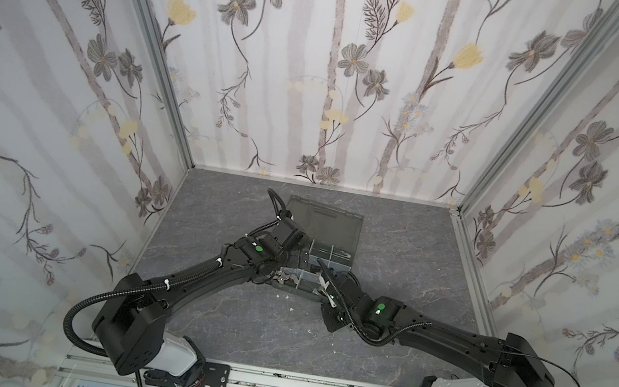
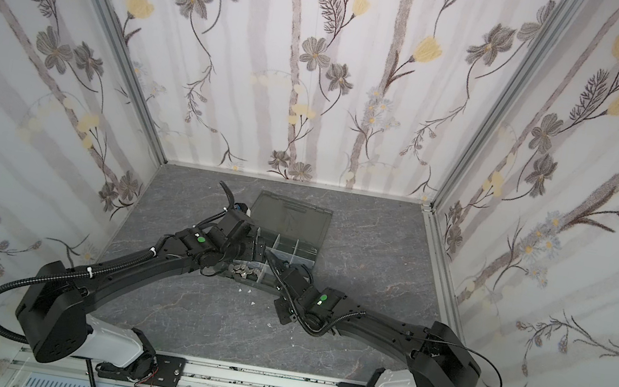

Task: Sort the screws and nuts into containers
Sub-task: 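Carry the black bolt into the bolt compartment and open the right gripper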

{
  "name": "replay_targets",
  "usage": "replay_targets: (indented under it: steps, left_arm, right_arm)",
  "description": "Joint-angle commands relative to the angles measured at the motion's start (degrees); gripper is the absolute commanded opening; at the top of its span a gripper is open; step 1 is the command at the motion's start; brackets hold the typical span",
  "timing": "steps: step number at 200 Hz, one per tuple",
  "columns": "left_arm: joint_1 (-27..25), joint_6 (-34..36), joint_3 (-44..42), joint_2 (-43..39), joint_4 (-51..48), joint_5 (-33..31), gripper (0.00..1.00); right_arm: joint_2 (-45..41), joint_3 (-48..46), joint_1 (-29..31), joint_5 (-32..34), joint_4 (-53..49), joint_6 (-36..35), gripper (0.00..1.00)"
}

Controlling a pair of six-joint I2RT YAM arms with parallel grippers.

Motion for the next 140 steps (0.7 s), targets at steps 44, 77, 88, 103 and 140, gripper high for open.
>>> replay_targets:
  steps: [44,77,88,103,140]
  left_arm:
    - [0.3,-2.3,-2.7,-4.2,1.2,-1.9,1.00]
    - [0.4,-3.4,-4.9,-6.5,1.3,-2.2,1.00]
    - [0.5,-3.8,-5.7,-7.5,1.4,-2.3,1.00]
    - [0.6,-4.2,-6.9,-8.3,1.5,-2.6,1.00]
    - [0.8,-4.7,-8.6,-11.0,1.9,-2.8,1.00]
  right_arm:
    - [8.0,13.9,-8.6,1.3,1.6,-10.3,0.12]
    - [14.1,19.1,-11.5,-1.0,3.2,-11.7,0.12]
    - [16.1,20.5,-12.0,-1.5,3.2,-11.7,0.12]
    - [18.1,22.0,-12.3,-2.4,3.5,-11.5,0.12]
    - [20.9,23.0,-12.5,-3.2,4.3,-10.4,0.14]
